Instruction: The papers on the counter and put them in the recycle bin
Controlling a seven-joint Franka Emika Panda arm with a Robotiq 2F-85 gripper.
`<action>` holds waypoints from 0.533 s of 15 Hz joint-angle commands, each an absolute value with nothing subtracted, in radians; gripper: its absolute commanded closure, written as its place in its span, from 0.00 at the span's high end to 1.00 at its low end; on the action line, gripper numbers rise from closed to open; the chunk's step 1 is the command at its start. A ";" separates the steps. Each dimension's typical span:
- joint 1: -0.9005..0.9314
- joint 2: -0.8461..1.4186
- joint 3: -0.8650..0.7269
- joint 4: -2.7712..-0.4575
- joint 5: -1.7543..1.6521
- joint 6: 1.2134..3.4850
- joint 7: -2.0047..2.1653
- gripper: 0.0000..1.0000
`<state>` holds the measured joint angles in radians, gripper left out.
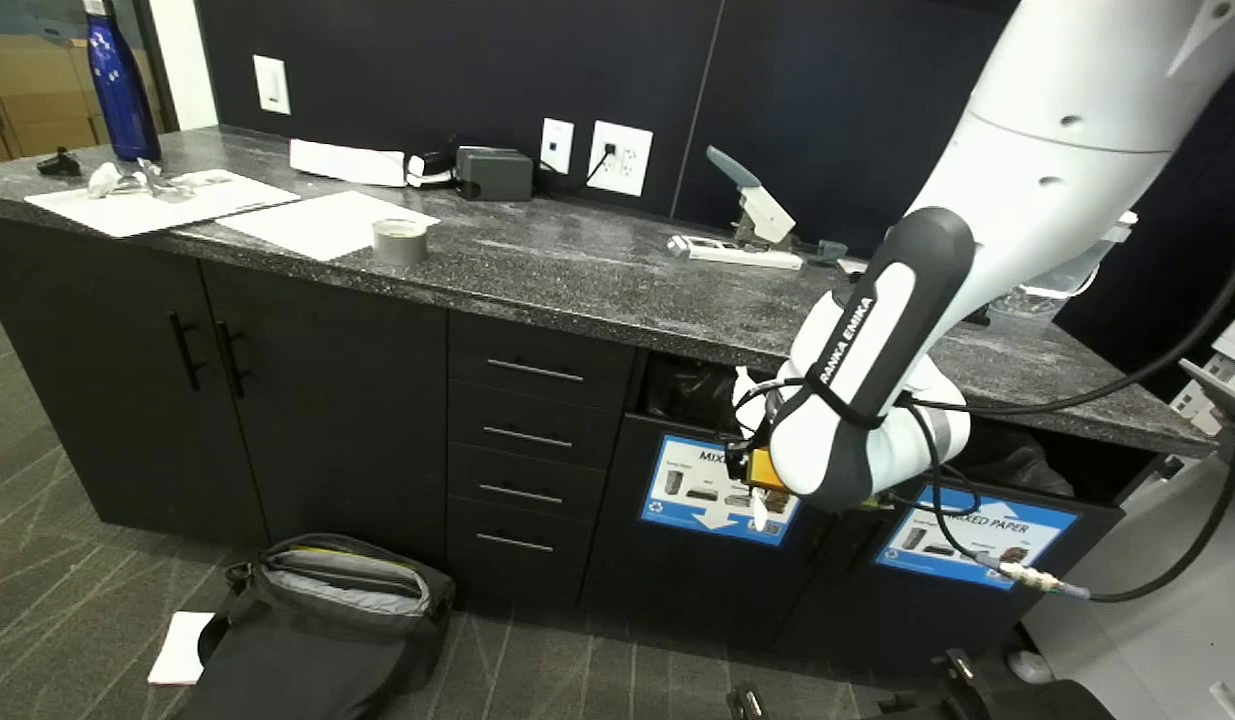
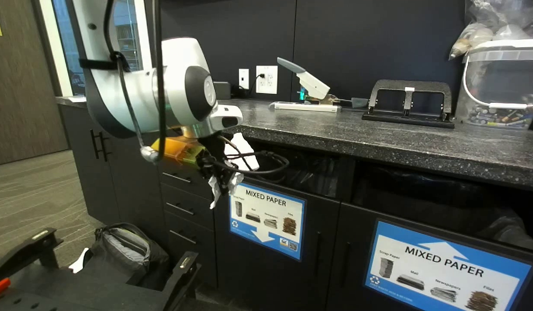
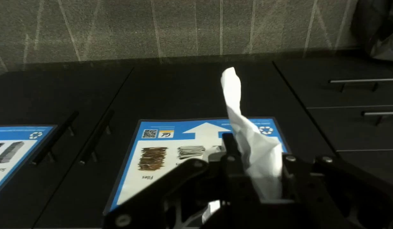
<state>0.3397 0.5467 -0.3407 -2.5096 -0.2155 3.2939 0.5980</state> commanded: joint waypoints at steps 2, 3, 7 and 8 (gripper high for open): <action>0.431 0.745 -0.367 -2.354 0.079 3.263 0.419 0.13; 0.448 0.770 -0.374 -2.322 0.113 3.244 0.398 0.13; 0.524 0.831 -0.434 -2.228 0.184 3.213 0.373 0.13; 0.535 0.835 -0.446 -2.216 0.195 3.229 0.375 0.13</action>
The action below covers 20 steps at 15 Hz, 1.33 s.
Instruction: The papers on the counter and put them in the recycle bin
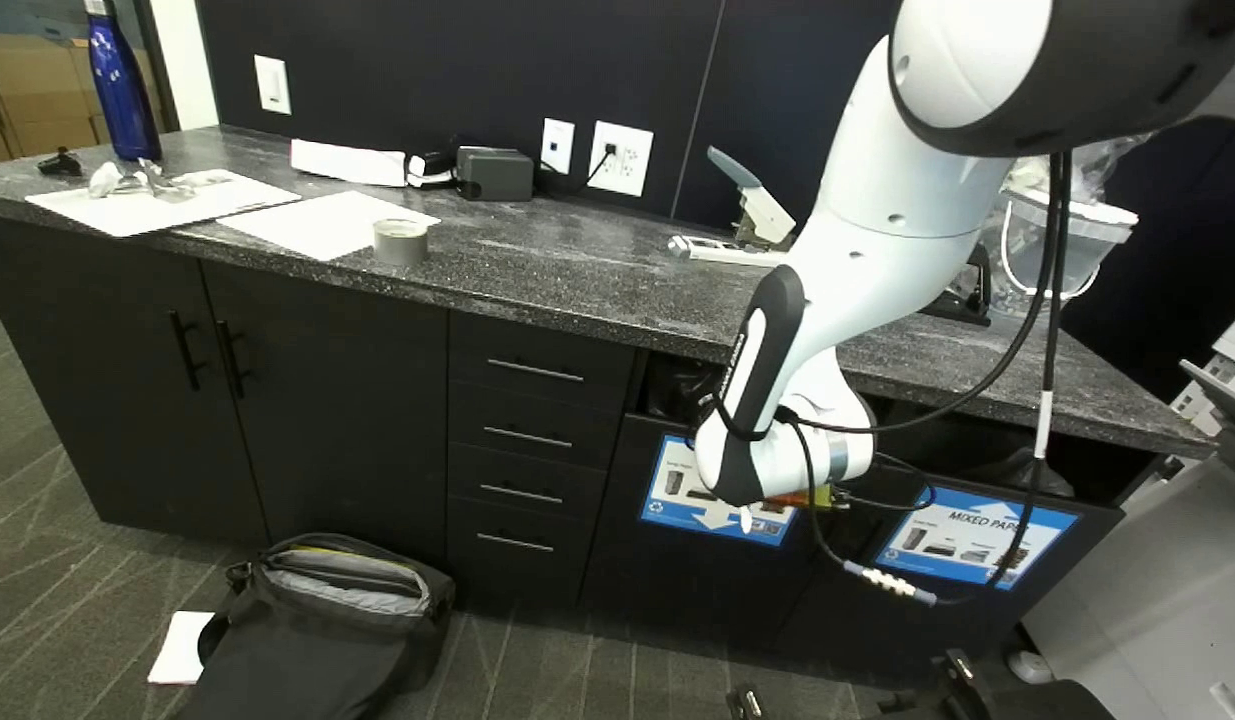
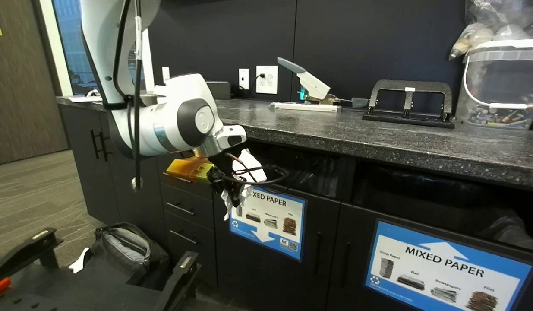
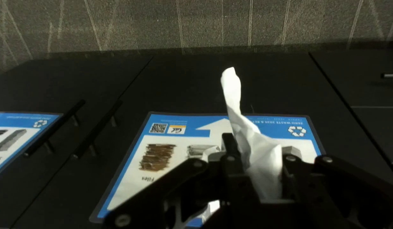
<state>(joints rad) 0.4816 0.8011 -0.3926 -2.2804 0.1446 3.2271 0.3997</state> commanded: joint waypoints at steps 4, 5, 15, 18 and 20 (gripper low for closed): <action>0.563 0.838 -0.483 -2.183 0.232 3.276 0.375 0.13; 0.569 0.848 -0.494 -2.168 0.243 3.282 0.379 0.13; 0.406 0.990 -0.329 -2.004 0.463 3.585 0.367 0.13; 0.395 1.051 -0.318 -1.925 0.525 3.648 0.315 0.13; 0.396 1.086 -0.324 -1.870 0.564 3.662 0.272 0.13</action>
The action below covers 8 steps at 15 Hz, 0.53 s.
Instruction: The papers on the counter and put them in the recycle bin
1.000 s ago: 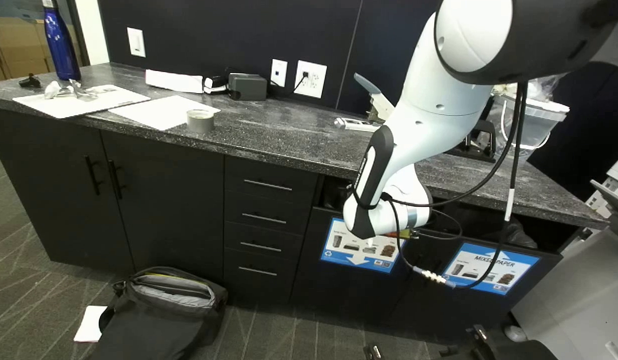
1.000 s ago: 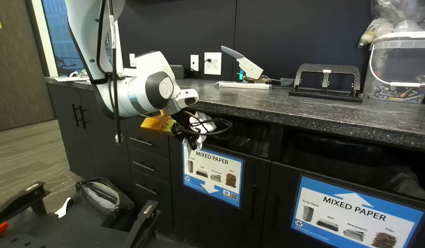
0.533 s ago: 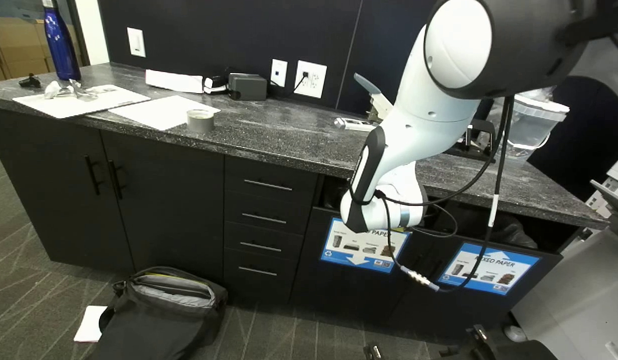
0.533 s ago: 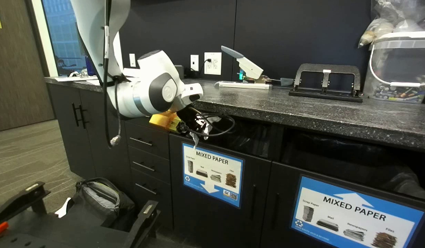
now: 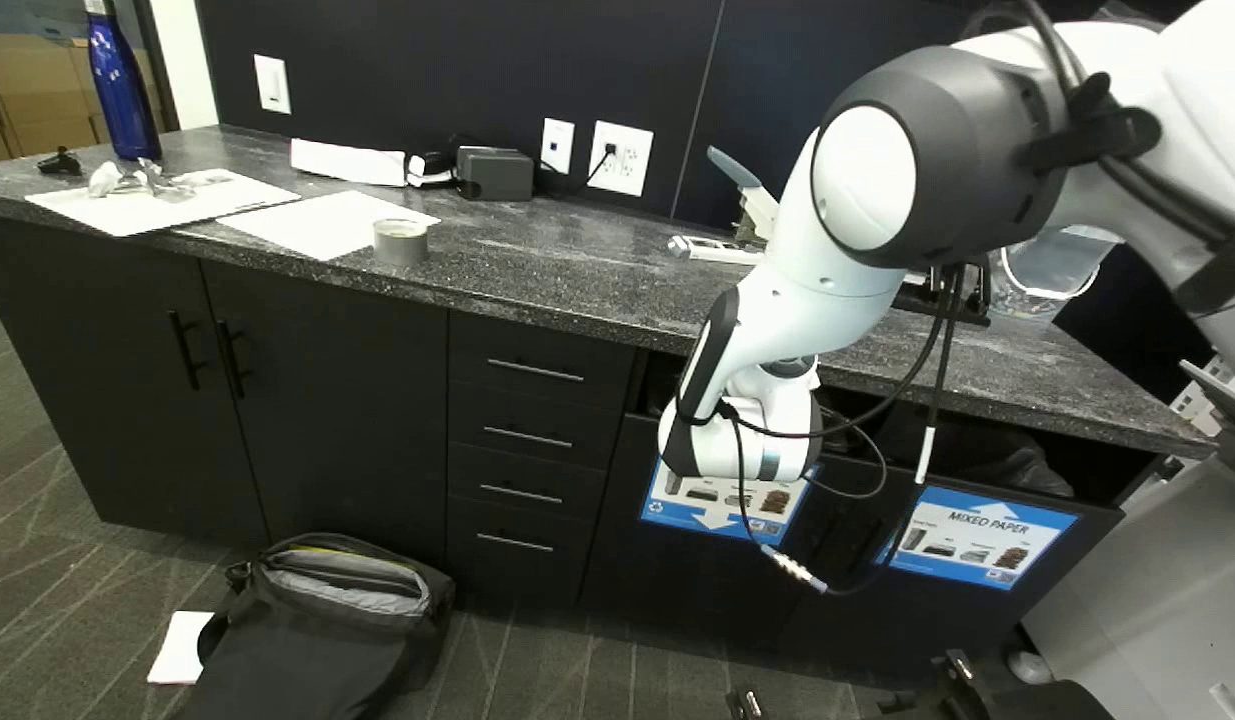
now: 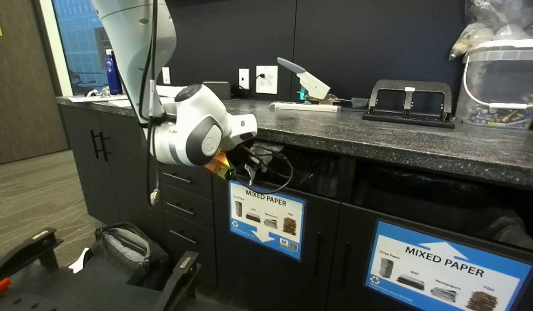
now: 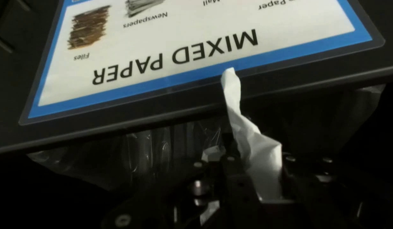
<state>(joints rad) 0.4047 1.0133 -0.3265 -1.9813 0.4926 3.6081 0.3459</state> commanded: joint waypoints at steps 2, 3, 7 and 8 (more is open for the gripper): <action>0.439 1.134 -0.389 -1.820 0.561 3.641 0.314 0.13; 0.440 1.151 -0.401 -1.796 0.565 3.623 0.315 0.13; 0.471 1.179 -0.457 -1.772 0.590 3.558 0.309 0.40; 0.467 1.163 -0.454 -1.783 0.572 3.536 0.308 0.47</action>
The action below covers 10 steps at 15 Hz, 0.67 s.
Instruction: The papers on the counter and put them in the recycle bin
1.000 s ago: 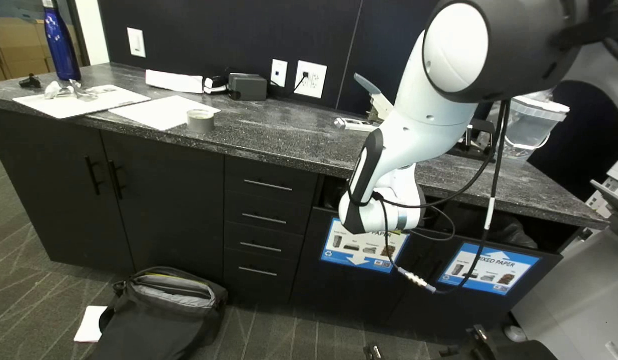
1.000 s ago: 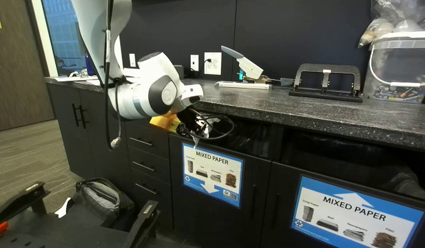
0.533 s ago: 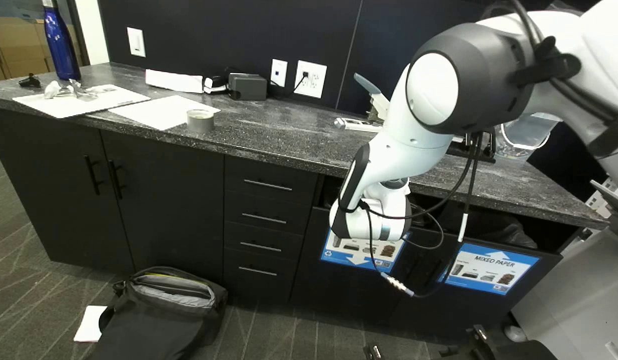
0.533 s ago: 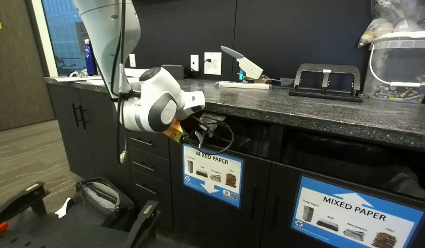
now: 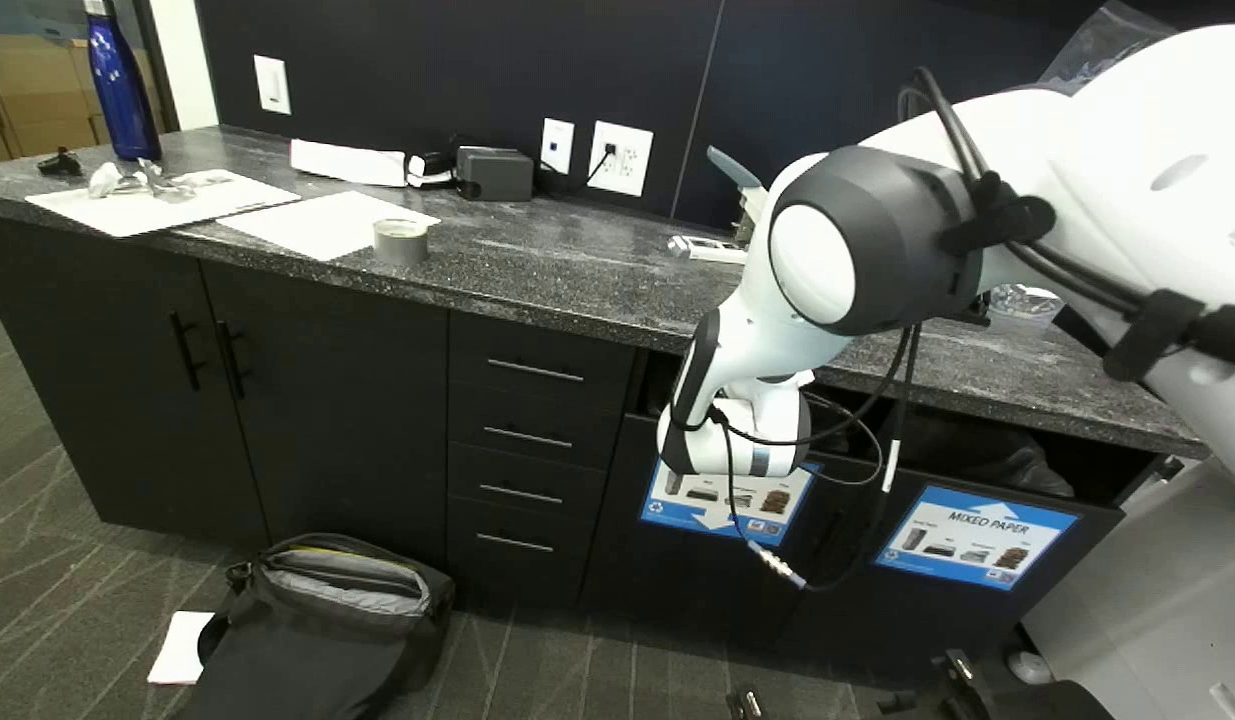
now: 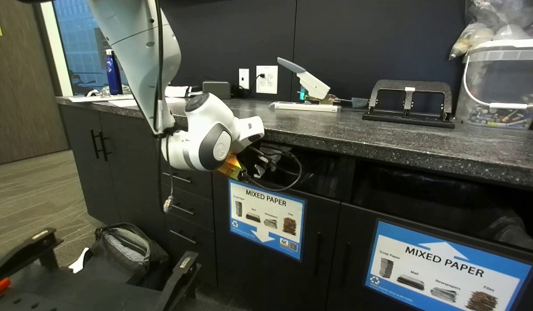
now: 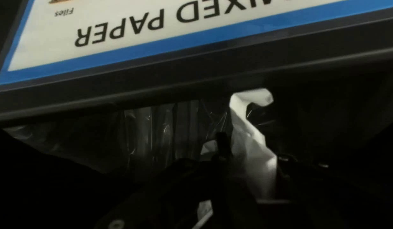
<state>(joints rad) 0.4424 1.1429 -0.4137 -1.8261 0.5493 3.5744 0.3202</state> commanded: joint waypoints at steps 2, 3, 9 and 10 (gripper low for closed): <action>0.472 1.143 -0.454 -1.801 0.558 3.519 0.308 0.63; 0.482 1.133 -0.459 -1.814 0.558 3.519 0.305 0.72; 0.605 1.014 -0.520 -1.987 0.557 3.418 0.267 1.00; 0.646 0.983 -0.544 -2.033 0.565 3.399 0.261 1.00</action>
